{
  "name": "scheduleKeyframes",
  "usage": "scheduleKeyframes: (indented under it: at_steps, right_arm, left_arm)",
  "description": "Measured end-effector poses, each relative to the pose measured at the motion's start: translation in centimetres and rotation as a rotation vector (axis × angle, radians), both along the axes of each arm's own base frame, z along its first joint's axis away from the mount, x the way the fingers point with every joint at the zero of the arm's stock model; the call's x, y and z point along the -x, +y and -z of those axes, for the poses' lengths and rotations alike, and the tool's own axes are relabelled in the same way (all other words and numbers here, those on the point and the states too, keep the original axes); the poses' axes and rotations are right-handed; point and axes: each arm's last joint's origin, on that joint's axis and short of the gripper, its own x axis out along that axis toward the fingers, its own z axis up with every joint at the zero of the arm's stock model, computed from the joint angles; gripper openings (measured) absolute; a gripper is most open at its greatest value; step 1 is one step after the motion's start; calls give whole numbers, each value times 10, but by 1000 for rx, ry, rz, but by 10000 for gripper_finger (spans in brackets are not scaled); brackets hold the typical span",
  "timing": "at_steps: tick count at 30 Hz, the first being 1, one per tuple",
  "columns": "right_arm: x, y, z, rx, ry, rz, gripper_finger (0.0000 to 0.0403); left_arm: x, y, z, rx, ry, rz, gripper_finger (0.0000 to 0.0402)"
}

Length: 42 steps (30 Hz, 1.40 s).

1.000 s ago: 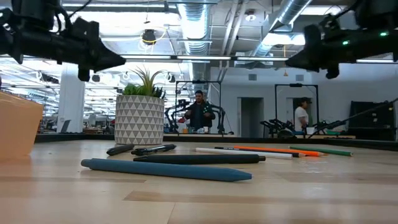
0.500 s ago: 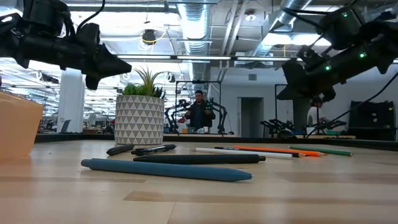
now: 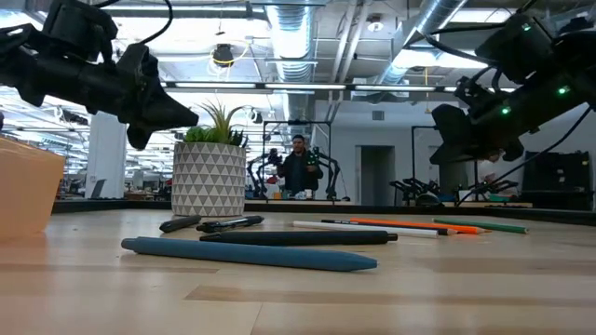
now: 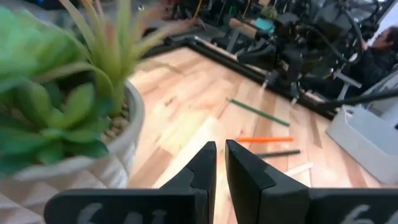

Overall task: Sort pens & pencils
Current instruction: Put the green pencil into the gray bin

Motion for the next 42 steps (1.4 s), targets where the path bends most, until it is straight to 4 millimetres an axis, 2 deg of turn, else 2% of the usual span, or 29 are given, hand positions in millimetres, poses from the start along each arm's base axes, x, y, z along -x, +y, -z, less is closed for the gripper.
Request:
scheduleKeyframes:
  at_steps: [16, 26, 31, 37, 42]
  right_arm:
    - [11, 39, 13, -160, 0, -114, 60]
    - [17, 39, 19, -255, -10, -44, 60]
    - [15, 40, 14, -252, 16, -41, 60]
    - [18, 39, 7, -279, 77, 43, 60]
    - [16, 42, 1, -321, 52, 71, 60]
  left_arm:
    - [-18, -24, 19, 88, 84, -29, 25]
    - [-24, -30, 25, 94, 80, -59, 25]
    - [-25, -30, 29, 111, 99, -65, 25]
    - [-25, -30, 29, 111, 99, -65, 25]
    - [-25, -29, 29, 103, 97, -94, 25]
